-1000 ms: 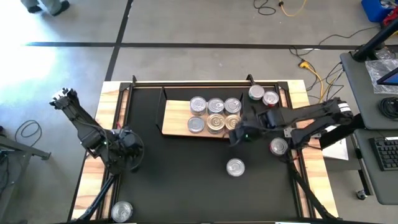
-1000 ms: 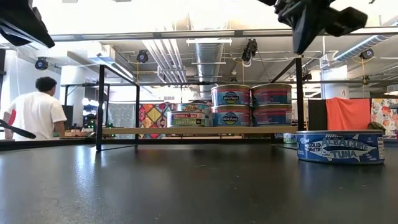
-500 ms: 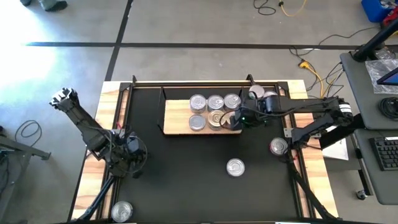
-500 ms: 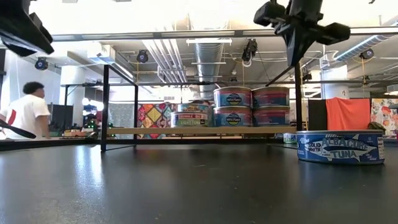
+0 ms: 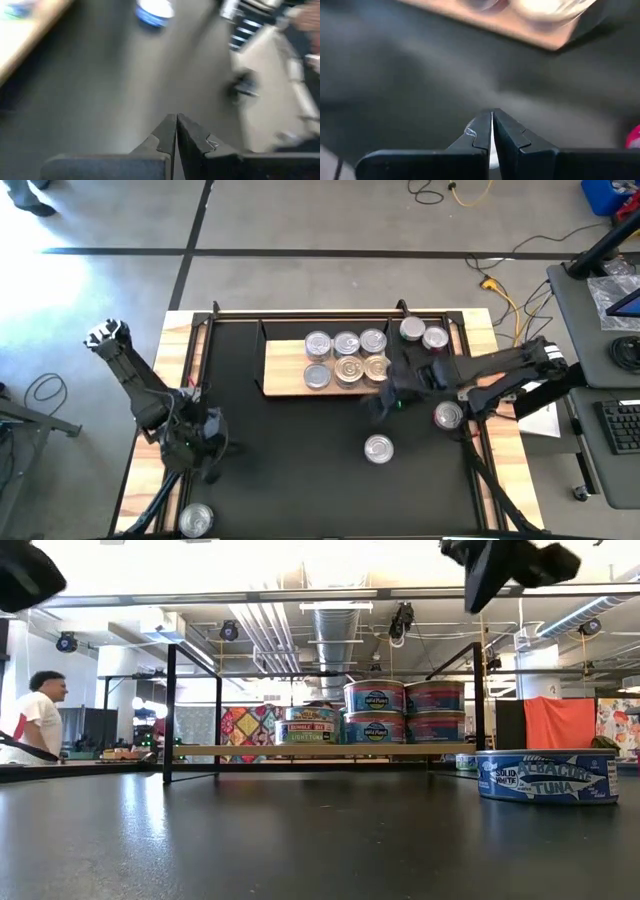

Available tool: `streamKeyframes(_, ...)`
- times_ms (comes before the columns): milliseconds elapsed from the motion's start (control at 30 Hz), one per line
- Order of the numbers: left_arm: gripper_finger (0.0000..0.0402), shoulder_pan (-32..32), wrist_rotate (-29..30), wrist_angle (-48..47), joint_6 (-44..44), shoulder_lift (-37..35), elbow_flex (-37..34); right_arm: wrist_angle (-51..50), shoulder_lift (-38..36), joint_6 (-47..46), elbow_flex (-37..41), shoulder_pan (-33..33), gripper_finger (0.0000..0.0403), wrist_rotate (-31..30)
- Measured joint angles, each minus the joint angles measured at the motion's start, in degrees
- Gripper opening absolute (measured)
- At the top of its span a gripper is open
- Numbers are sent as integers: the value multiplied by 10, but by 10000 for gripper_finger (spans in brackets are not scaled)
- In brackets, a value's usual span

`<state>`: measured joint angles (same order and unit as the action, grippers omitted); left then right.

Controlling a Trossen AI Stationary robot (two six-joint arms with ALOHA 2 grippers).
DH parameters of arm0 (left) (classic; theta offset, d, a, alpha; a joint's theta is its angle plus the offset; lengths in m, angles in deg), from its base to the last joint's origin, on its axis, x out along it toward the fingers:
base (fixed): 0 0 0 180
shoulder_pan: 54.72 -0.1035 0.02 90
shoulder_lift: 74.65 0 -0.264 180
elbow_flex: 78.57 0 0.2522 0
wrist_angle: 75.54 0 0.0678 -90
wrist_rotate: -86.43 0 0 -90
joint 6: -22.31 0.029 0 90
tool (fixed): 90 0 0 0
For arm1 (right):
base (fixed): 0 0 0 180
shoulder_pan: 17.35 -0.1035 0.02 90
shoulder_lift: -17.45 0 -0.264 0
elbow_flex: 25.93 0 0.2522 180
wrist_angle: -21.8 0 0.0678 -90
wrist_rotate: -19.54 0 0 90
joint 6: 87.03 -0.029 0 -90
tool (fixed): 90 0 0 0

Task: Stack canned seafood by type on shelf
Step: Adjust the shelf, then put the bottom left dark blue tuna can on the shelf

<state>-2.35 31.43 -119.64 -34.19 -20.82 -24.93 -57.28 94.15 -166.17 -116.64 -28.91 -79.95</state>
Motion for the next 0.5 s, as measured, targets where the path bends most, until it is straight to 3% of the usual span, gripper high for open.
streamKeyframes(233,0,36,-151,38,-97,110,24,60,57,-34,3,-117,9,-17)
streamKeyframes(500,0,91,-344,38,-216,295,113,157,123,-12,3,-164,9,-21)
